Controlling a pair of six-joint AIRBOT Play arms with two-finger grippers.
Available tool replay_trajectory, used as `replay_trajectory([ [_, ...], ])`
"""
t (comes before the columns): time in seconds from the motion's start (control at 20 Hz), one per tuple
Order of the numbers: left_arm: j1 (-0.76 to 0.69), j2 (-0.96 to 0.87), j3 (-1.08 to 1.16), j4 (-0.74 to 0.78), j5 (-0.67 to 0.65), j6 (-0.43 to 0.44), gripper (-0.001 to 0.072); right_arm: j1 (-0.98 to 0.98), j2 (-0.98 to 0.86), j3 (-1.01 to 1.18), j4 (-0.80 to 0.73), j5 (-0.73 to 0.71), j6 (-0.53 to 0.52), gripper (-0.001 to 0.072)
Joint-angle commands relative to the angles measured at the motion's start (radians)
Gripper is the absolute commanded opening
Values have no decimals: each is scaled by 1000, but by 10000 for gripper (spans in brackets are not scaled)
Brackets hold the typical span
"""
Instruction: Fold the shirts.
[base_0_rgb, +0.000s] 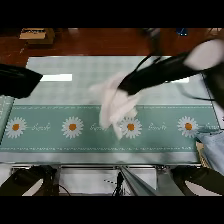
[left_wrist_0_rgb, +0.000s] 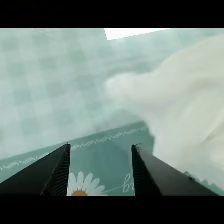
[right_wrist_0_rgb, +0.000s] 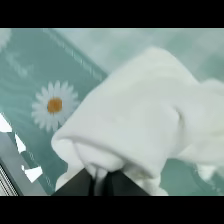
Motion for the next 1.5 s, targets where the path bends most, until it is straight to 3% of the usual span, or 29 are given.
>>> replay_trajectory([
  [0.0,-1,2,-86,-1,-34,-18,461,236,-192,-41,-293,0,128,19],
  [0.1,-1,0,-130,-25,-33,-18,462,235,-197,-40,-378,-32,177,20],
  [0.15,0,-3,-154,-50,-30,-17,463,218,-186,-40,-389,-46,198,62],
  [0.2,-1,-7,-179,-77,-23,-17,477,193,-170,-40,-381,-43,201,276],
  [0.25,-1,-11,-211,-105,-9,-17,538,166,-146,-40,-380,-29,201,462],
  [0.3,0,-17,-243,-130,12,-17,636,137,-117,-40,-386,-7,200,533],
  [0.4,0,-39,-328,-182,58,-18,674,65,-26,-40,-447,50,190,535],
  [0.55,2,-104,-514,-190,135,-16,674,-120,82,-46,-783,26,242,534],
  [0.6,9,-129,-581,-192,160,-7,673,-220,89,-52,-785,35,249,534],
  [0.75,63,-169,-741,-257,218,11,672,-572,86,-105,-420,98,180,535],
  [0.9,193,-169,-814,-463,345,117,672,-814,86,-197,-104,100,100,534],
  [1.1,335,-254,-820,-816,466,308,672,-897,86,-267,-28,75,42,535],
  [1.35,341,-519,-809,-1088,513,467,671,-896,79,-280,9,61,31,545],
  [1.4,341,-566,-791,-1141,508,506,632,-896,78,-281,6,61,31,547],
  [1.45,341,-602,-770,-1166,494,524,415,-896,76,-281,2,61,31,574],
])
